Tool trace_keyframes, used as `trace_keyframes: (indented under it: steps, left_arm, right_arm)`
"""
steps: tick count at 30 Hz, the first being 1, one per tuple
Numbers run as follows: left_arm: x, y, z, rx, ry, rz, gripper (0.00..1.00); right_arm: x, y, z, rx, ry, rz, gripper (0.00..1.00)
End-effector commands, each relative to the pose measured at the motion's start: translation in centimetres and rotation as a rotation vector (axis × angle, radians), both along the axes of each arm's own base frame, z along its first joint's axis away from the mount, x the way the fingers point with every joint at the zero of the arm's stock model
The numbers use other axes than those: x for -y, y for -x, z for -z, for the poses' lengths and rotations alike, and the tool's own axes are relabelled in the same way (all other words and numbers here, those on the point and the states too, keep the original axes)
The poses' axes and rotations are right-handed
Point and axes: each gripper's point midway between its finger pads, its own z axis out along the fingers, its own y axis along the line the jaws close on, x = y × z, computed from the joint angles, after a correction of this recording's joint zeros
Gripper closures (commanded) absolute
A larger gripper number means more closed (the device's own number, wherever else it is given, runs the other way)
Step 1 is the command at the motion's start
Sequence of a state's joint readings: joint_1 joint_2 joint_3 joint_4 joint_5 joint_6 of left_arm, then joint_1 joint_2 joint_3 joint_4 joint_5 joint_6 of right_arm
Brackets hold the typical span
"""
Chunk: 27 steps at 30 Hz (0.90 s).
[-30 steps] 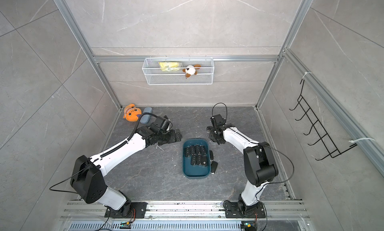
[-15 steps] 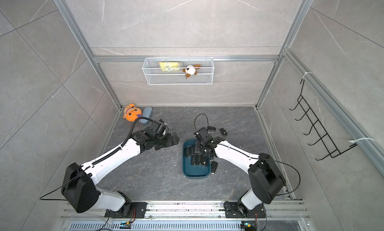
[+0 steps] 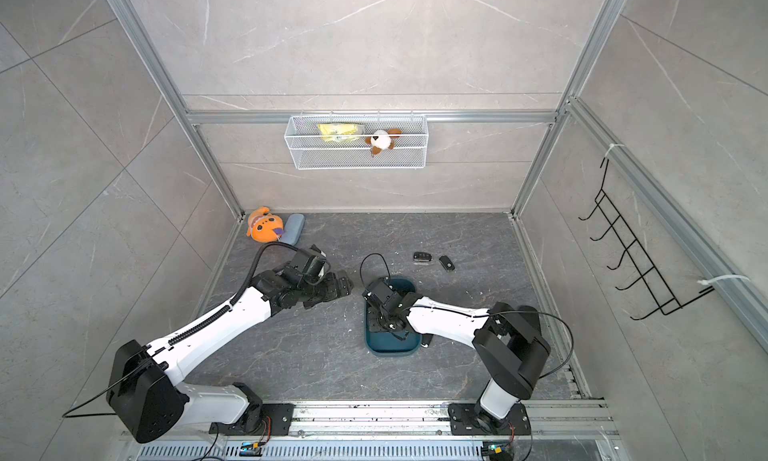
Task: Place the car key into the storage box
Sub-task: Place the car key in the storage box.
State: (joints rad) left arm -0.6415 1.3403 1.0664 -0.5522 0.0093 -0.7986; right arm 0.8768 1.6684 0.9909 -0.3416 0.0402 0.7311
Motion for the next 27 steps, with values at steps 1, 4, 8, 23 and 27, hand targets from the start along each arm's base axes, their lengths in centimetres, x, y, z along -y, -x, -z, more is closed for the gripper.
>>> trace_keyframes:
  steps: [1, 4, 8, 23, 27]
  left_arm:
    - [-0.2, 0.4, -0.9, 0.016, 0.022, -0.011, 0.00]
    - [-0.2, 0.5, -1.0, 0.018, 0.024, -0.011, 0.00]
    - [-0.3, 0.6, -1.0, 0.021, 0.022, -0.015, 0.00]
    - [-0.2, 0.4, -0.9, 0.019, 0.022, -0.015, 0.00]
    - [-0.1, 0.3, -0.9, 0.020, 0.022, -0.014, 0.00]
  right_arm:
    - [-0.8, -0.5, 0.2, 0.000, -0.011, 0.012, 0.68]
    - [-0.9, -0.8, 0.4, 0.001, -0.002, 0.014, 0.67]
    - [-0.9, -1.0, 0.5, 0.003, 0.008, 0.020, 0.60]
    - [-0.8, -1.2, 0.3, 0.010, 0.019, 0.021, 0.54]
    - [-0.7, -1.0, -0.4, 0.020, 0.018, 0.008, 0.56]
